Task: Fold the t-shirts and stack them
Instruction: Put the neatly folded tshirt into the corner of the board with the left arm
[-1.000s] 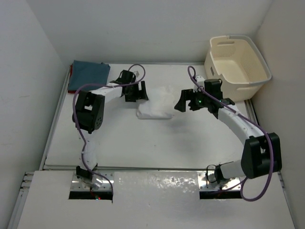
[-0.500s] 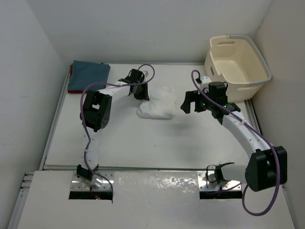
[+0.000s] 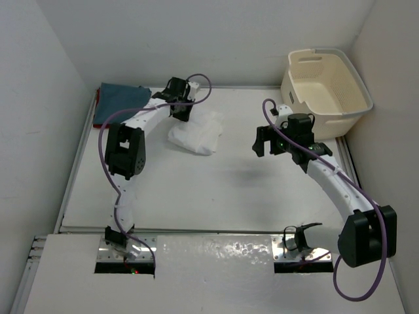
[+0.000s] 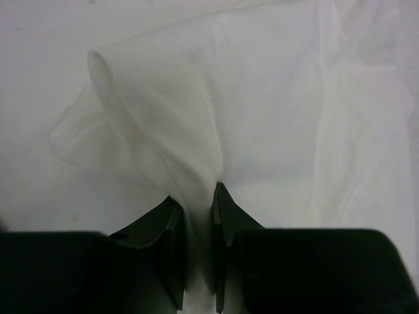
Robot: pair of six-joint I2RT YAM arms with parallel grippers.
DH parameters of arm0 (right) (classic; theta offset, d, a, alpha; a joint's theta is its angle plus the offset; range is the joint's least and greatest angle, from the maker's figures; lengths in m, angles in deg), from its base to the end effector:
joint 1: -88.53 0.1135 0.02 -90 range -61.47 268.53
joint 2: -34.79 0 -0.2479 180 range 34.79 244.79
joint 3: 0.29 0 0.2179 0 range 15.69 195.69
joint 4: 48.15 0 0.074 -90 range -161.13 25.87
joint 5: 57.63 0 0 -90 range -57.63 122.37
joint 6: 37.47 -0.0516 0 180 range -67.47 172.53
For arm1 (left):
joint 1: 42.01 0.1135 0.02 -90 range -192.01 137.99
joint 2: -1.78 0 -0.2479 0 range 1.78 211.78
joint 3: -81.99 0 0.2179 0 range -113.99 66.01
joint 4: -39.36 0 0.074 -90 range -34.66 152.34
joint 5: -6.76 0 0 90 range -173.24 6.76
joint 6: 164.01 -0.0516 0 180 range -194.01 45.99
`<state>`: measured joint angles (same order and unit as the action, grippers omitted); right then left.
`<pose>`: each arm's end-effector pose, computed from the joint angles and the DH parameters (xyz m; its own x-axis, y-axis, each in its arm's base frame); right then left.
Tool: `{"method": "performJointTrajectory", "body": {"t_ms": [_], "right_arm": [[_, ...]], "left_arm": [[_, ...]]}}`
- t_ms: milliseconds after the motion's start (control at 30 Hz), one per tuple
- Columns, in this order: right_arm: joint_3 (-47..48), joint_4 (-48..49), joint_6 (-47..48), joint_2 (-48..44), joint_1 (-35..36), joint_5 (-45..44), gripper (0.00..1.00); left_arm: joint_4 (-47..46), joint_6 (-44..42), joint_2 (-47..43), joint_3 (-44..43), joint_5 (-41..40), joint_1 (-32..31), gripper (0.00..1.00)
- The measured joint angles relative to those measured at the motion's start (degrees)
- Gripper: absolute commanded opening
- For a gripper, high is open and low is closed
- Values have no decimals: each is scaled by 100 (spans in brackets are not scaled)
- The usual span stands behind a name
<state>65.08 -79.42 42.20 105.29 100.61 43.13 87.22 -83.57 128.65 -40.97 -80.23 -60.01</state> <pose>0.2470 0.0627 0.2537 -0.6341 0.0444 -0.7720 -0.2428 0.9364 0.2533 0.4403 -0.1459 0.1984 -0.6803 0.3954 -0.6171 0.4589 0.8863 0.0621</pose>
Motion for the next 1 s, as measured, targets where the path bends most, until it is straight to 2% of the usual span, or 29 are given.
{"method": "performJointTrajectory", "body": {"t_ms": [300, 567, 1000], "right_arm": [[-2, -63, 136, -2, -2, -297, 99], [0, -153, 186, -2, -2, -466, 99], [-2, -153, 236, 94, -2, -527, 99]], "left_arm": [[466, -1268, -44, -890, -358, 793, 0], [586, -2033, -214, -1226, -601, 1257, 0], [634, -2334, -496, -1486, -341, 1926, 0]]}}
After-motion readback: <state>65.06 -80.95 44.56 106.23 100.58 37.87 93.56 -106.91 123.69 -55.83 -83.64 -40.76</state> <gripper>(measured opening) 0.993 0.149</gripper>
